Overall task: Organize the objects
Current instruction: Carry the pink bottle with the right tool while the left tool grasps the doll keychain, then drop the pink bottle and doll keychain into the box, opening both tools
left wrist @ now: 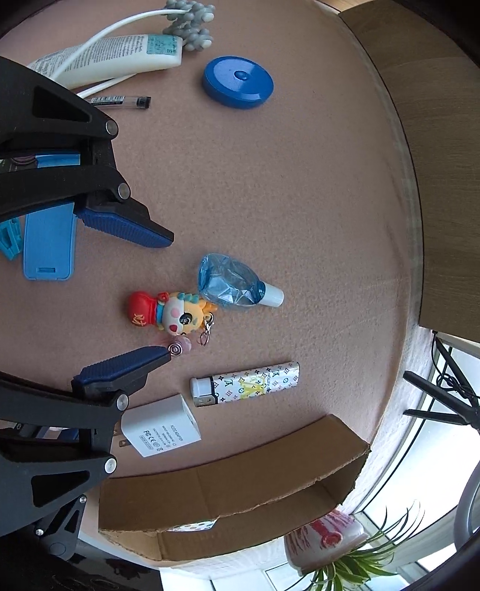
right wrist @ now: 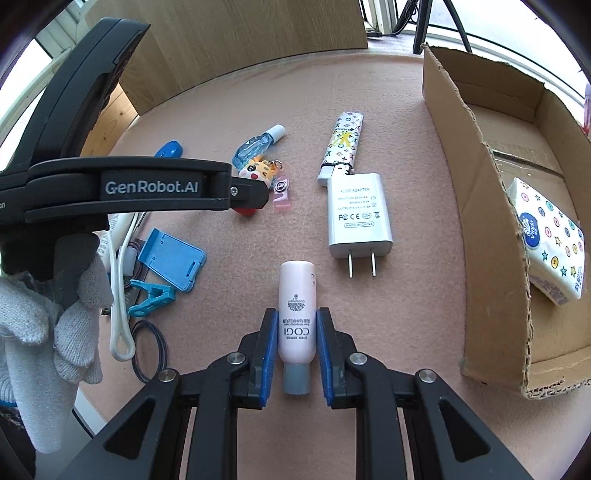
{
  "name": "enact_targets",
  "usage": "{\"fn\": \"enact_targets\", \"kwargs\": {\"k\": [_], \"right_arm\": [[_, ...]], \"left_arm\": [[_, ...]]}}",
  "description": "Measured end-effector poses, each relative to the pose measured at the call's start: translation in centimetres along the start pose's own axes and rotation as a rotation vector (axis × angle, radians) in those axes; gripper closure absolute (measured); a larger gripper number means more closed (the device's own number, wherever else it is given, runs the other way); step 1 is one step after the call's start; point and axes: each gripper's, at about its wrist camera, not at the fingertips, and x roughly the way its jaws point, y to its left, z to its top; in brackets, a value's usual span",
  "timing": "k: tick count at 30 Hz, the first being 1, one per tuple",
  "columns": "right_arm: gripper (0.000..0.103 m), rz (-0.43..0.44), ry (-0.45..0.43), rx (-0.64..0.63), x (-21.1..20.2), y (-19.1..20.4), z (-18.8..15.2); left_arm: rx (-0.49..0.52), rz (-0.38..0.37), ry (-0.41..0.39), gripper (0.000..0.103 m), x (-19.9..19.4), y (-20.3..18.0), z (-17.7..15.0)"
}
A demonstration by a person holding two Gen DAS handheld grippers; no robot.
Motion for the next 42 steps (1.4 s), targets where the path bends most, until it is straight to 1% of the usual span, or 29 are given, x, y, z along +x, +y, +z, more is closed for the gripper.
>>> {"fn": "enact_targets", "kwargs": {"k": [2, 3, 4, 5, 9, 10, 14, 18, 23, 26, 28, 35, 38, 42], "right_arm": [[0.084, -0.002, -0.001, 0.008, 0.0, -0.2, 0.0], [0.084, -0.003, -0.001, 0.011, 0.0, -0.6, 0.1], [0.084, -0.004, 0.001, 0.013, 0.2, -0.1, 0.2], [0.084, -0.005, 0.002, 0.015, 0.3, -0.2, 0.2], [0.084, -0.007, 0.001, 0.019, 0.3, -0.2, 0.2], [0.084, -0.008, 0.001, 0.019, 0.3, -0.2, 0.2], [0.084, -0.012, 0.001, 0.02, 0.3, -0.1, 0.3], [0.084, -0.017, 0.0, 0.017, 0.3, 0.1, 0.4], [0.084, -0.019, -0.004, 0.016, 0.4, 0.2, 0.5], [0.084, -0.023, -0.007, 0.018, 0.4, 0.1, 0.5], [0.084, -0.024, -0.01, 0.021, 0.4, 0.1, 0.5], [0.084, 0.007, -0.047, 0.047, -1.3, -0.5, 0.7], [0.084, 0.023, -0.08, 0.062, -2.6, -0.6, 1.0], [0.084, 0.019, -0.13, 0.074, -5.1, -1.3, 1.2]], "left_arm": [[0.007, 0.0, -0.007, 0.05, 0.1, -0.3, 0.2], [0.013, 0.001, -0.009, 0.055, 0.1, -0.5, 0.3], [0.016, 0.001, -0.012, 0.06, 0.2, -0.2, 0.3], [0.016, -0.001, -0.016, 0.062, 0.2, -0.3, 0.3], [0.014, -0.019, -0.02, 0.078, 0.1, -0.1, 0.3], [0.014, -0.023, -0.021, 0.078, 0.5, -0.6, 0.1], [0.005, -0.043, -0.025, 0.078, 0.6, -0.7, -0.4], [-0.018, -0.064, -0.037, 0.078, -0.1, 0.1, -2.0], [-0.069, -0.093, -0.045, 0.078, -0.6, 1.4, -4.2], [-0.094, -0.109, -0.042, 0.078, -1.1, 1.8, -5.1], [-0.106, -0.118, -0.055, 0.078, -1.9, 2.0, -5.6], [-0.11, -0.158, -0.12, 0.078, -4.8, 1.0, -5.3], [-0.089, -0.183, -0.145, 0.078, -5.9, -0.3, -4.5], [-0.043, -0.219, -0.169, 0.078, -7.2, -2.8, -3.3]]}}
